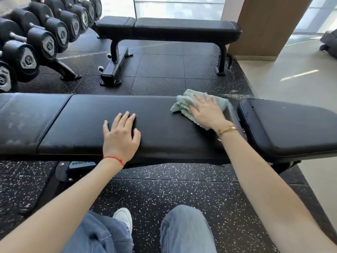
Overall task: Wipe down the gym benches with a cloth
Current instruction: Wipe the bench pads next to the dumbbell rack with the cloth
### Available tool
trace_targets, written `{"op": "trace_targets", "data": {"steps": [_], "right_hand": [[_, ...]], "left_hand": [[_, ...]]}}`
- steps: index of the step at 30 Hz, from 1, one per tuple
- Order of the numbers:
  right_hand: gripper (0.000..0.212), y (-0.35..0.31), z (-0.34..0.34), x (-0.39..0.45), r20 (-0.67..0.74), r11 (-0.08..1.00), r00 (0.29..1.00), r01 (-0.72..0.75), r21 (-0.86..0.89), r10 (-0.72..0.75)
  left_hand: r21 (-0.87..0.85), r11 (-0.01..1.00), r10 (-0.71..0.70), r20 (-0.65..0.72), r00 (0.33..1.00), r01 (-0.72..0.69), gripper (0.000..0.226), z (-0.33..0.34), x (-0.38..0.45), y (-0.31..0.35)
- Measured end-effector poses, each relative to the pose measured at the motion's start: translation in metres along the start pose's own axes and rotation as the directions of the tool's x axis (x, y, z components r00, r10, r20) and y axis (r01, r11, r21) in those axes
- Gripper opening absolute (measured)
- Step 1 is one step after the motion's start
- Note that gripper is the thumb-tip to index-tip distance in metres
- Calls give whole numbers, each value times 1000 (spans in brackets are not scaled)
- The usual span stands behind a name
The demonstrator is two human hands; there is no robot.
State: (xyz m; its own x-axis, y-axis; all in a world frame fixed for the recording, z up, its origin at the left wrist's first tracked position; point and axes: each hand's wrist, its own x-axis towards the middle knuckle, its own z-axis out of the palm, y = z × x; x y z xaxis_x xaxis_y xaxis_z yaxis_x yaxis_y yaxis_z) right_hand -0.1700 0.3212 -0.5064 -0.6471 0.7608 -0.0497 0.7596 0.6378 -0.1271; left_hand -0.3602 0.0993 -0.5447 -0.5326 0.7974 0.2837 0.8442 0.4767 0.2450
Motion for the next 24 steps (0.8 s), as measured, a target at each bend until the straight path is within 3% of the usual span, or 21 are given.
{"op": "trace_targets", "data": {"steps": [4,8,10,13,17,20,24], "right_hand": [[53,-52,12,-13,22,978,978,210,-11,-209],[51,-37,20,-84,-48,917,918,396,51,-393],[50,-9,19,-104,-62,926,929,370,76,-366],[51,30,13,-85,-61,976,980,195,93,-190],[53,13,1,-11,3,1000,1000,8,-11,-8],[53,-34,5,7,46,993,993,112,-24,-111],[51,-58,17,-48,-7,948,948,318,25,-318]], "left_hand": [[-6,1000,-6,-15,1000,5,59,0,0,-1],[-3,1000,5,-26,1000,-5,58,1,0,-2],[-4,1000,5,-30,1000,-5,58,1,0,-3],[-1,1000,2,-21,1000,-2,59,1,-1,-1],[-8,1000,-8,-28,1000,8,59,0,0,1],[-23,1000,-17,-29,999,16,58,-2,0,3],[-24,1000,-18,-17,1000,18,59,-3,0,2]]}}
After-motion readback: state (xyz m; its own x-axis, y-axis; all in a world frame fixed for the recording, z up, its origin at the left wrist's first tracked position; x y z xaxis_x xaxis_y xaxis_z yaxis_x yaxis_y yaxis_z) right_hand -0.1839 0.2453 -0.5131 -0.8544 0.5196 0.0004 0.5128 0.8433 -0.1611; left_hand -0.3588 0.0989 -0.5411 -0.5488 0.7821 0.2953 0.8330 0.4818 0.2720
